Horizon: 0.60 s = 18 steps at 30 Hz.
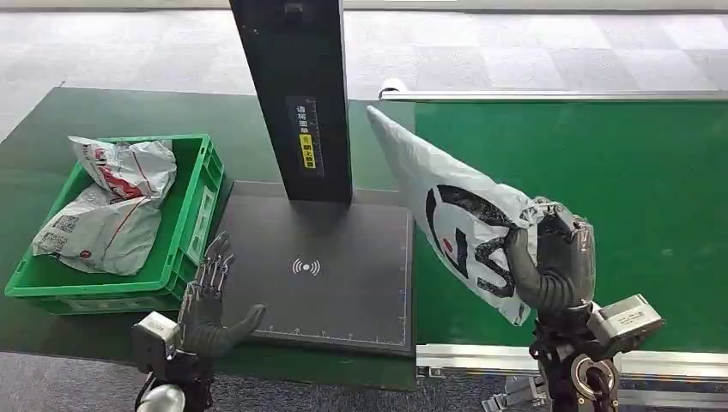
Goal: Moved the parcel from conveyor to table for the left to box.
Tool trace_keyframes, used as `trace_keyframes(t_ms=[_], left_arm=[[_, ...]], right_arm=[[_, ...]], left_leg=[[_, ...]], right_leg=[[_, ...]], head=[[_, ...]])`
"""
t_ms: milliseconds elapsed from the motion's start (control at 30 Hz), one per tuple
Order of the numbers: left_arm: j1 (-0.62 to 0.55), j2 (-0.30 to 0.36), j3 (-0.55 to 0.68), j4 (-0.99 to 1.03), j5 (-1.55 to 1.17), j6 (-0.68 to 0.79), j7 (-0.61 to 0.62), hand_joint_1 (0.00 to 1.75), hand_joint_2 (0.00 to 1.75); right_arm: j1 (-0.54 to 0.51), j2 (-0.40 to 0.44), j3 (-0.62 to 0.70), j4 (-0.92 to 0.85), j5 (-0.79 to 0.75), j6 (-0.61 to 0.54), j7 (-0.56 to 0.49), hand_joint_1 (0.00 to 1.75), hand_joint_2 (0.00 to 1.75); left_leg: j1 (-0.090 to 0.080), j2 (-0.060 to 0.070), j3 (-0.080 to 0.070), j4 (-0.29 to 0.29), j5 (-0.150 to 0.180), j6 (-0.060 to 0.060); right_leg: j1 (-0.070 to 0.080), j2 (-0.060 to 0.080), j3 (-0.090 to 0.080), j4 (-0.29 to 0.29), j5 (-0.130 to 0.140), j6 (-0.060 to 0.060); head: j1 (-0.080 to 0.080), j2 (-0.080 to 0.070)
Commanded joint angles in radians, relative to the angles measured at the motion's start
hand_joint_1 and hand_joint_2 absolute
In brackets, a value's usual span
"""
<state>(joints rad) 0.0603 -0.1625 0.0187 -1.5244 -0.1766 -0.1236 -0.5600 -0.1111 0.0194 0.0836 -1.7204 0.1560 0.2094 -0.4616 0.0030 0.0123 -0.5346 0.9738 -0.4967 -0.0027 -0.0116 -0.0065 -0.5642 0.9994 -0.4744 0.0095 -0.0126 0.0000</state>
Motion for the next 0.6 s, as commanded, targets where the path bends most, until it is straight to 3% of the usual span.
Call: trace_keyframes(t_ms=[33, 600], left_arm=[[-0.017, -0.001, 0.035, 0.028, -0.002, -0.002, 0.0, 0.0, 1.75], [-0.017, -0.001, 0.035, 0.028, -0.002, -0.002, 0.0, 0.0, 1.75]], right_arm=[[-0.039, -0.037, 0.057, 0.06, -0.005, -0.006, -0.001, 1.75, 1.75], [-0.039, -0.037, 0.057, 0.06, -0.005, -0.006, -0.001, 1.75, 1.75]], left_leg=[[0.0, 0.0, 0.0, -0.001, 0.0, 0.0], [0.0, 0.0, 0.0, -0.001, 0.001, 0.0]], right_leg=[[0.0, 0.001, 0.0, -0.001, 0.001, 0.0], [0.0, 0.001, 0.0, -0.002, 0.001, 0.0]], head=[[0.0, 0.0], [0.0, 0.0]])
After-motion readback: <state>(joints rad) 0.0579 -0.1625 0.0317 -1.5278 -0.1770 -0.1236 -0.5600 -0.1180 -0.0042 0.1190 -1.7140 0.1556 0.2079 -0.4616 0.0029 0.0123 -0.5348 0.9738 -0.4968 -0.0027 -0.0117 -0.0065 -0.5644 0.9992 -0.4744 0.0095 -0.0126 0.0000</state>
